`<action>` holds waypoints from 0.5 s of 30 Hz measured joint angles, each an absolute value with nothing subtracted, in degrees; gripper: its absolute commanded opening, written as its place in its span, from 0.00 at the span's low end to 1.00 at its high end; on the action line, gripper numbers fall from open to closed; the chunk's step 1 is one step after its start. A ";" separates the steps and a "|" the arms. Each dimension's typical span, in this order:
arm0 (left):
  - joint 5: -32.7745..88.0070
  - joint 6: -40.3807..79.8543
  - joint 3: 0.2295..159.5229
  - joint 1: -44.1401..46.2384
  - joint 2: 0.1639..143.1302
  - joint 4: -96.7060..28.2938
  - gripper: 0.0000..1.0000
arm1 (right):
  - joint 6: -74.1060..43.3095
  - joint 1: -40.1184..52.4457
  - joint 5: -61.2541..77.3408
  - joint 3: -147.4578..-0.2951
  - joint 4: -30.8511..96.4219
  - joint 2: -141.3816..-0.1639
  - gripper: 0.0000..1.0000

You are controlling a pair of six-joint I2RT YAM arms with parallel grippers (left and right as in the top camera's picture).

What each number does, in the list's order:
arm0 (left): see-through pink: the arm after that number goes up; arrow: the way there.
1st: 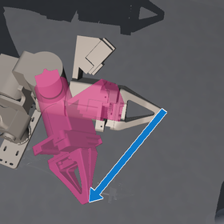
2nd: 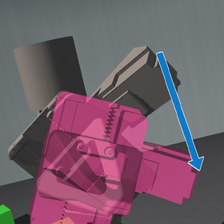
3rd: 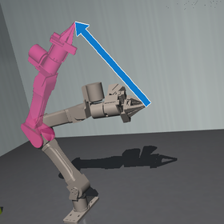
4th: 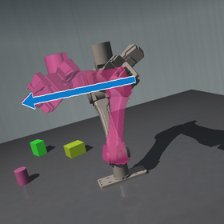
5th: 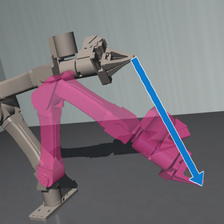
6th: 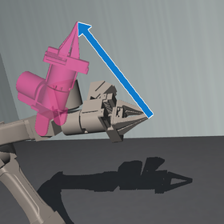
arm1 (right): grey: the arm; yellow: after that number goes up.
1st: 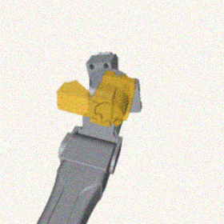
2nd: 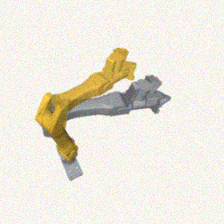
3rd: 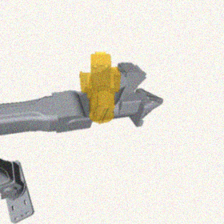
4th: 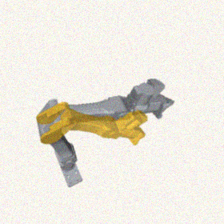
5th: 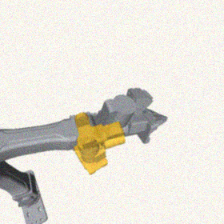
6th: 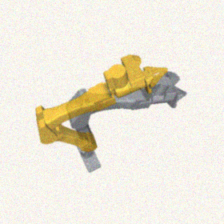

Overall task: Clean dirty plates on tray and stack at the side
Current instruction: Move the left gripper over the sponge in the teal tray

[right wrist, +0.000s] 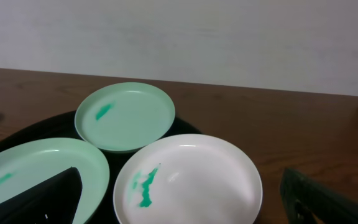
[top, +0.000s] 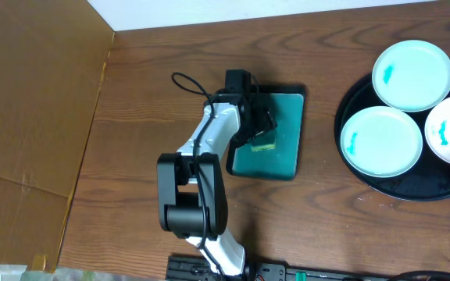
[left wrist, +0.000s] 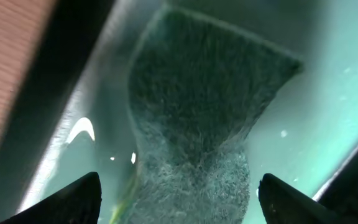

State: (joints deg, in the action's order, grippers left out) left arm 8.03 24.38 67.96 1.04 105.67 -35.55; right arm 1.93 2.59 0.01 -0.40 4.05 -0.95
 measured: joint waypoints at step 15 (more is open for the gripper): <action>7.51 22.70 67.96 4.93 106.65 -35.77 0.79 | 1.93 2.59 0.03 -0.40 4.05 -0.97 0.99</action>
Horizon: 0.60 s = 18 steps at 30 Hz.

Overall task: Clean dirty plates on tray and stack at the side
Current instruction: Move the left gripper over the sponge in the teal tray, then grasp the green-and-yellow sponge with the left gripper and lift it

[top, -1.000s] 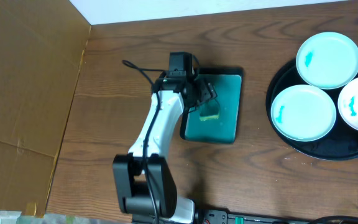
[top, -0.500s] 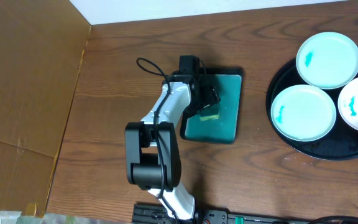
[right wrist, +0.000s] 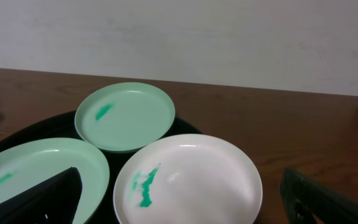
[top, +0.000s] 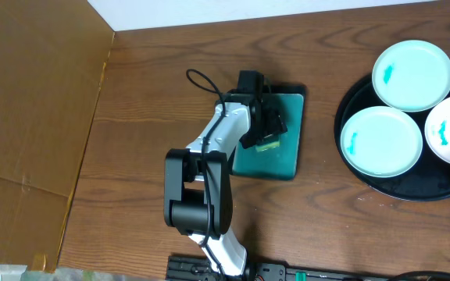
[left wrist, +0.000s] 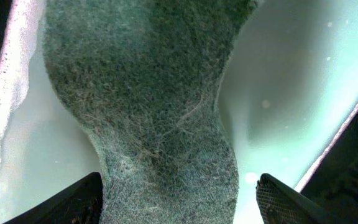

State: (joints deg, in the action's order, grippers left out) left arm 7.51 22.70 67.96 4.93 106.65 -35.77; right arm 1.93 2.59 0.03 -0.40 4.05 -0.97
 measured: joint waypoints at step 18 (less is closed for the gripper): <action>2.85 25.36 65.25 5.17 106.65 -32.73 0.59 | 1.93 2.59 0.01 -0.40 4.05 -0.95 0.99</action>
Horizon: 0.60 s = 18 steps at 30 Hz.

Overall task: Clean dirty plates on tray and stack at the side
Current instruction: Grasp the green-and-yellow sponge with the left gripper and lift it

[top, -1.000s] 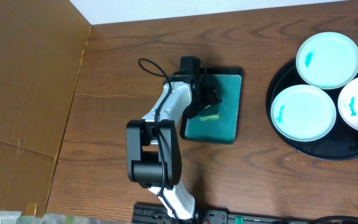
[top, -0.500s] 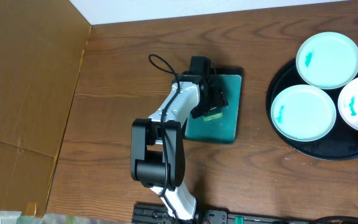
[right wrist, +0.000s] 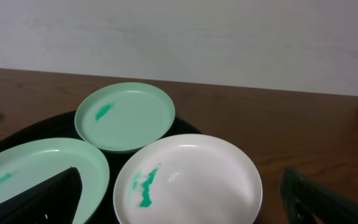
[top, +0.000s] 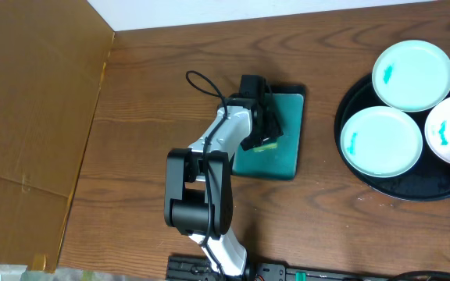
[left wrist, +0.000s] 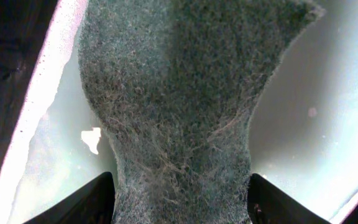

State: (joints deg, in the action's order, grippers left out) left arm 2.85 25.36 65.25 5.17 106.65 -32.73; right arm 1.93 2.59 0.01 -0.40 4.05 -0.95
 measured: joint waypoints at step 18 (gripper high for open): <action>-0.30 25.47 64.45 5.21 106.65 -27.20 0.87 | 1.93 2.59 0.03 -0.40 4.05 -0.95 0.99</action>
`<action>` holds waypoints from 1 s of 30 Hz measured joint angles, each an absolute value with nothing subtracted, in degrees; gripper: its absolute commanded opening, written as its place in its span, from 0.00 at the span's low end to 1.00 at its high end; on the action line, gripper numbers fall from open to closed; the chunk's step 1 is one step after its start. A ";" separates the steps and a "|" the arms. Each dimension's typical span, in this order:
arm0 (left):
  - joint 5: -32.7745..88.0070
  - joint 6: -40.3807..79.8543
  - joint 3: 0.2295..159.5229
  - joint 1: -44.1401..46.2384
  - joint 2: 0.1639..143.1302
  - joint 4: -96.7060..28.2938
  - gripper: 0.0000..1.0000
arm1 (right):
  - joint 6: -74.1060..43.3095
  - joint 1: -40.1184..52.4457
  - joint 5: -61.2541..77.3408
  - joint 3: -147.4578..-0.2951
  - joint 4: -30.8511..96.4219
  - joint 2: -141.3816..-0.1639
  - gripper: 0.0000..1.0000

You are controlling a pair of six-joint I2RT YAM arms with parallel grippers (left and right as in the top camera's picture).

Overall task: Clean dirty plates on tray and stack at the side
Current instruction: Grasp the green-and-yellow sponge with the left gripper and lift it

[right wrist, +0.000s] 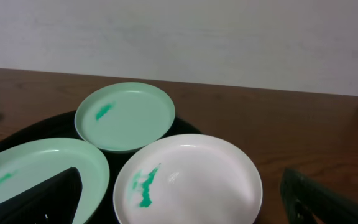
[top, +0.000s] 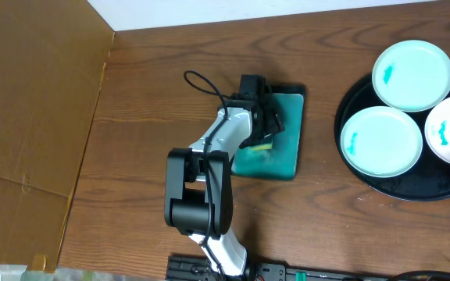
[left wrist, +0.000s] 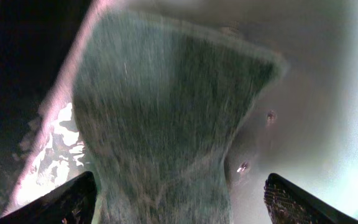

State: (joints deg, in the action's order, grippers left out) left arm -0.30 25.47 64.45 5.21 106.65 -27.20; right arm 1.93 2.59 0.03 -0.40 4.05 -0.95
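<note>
My left gripper (top: 259, 129) (left wrist: 180, 190) hangs low over a wet teal tray (top: 289, 117), open, with its jaws either side of a green scouring sponge (left wrist: 160, 124) (top: 262, 146). The left finger touches the sponge's edge and a gap shows at the right finger. Three stained plates lie on a round black tray (top: 359, 173): two mint plates (top: 412, 75) (top: 381, 141) and a white plate (right wrist: 188, 180), each with a green smear. My right gripper (right wrist: 179, 202) stands open just in front of the white plate with nothing in it.
A brown cardboard panel (top: 37, 117) covers the left side of the wooden table (top: 155, 70). A white wall runs along the far edge. The left arm's base and cable sit near the table's front edge.
The left gripper's fingers stand wider apart than before, no longer pressing both sides of the sponge. The left wrist view has shifted slightly over the tray. Right arm and plates are unchanged.
The left gripper hung open over the sponge in the teal tray, with gaps at both fingers. It then sat closer to the sponge, then its fingers pressed both sides of it. Now they have spread again. The right arm and plates stayed still throughout.
</note>
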 measured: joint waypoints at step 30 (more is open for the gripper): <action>-5.02 22.92 64.38 5.10 109.71 -19.51 0.09 | 1.93 2.59 0.03 -0.40 4.05 -0.97 0.99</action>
State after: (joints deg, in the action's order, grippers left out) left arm -5.02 22.92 64.38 5.10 109.71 -19.51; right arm 1.93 2.59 0.03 -0.40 4.05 -0.97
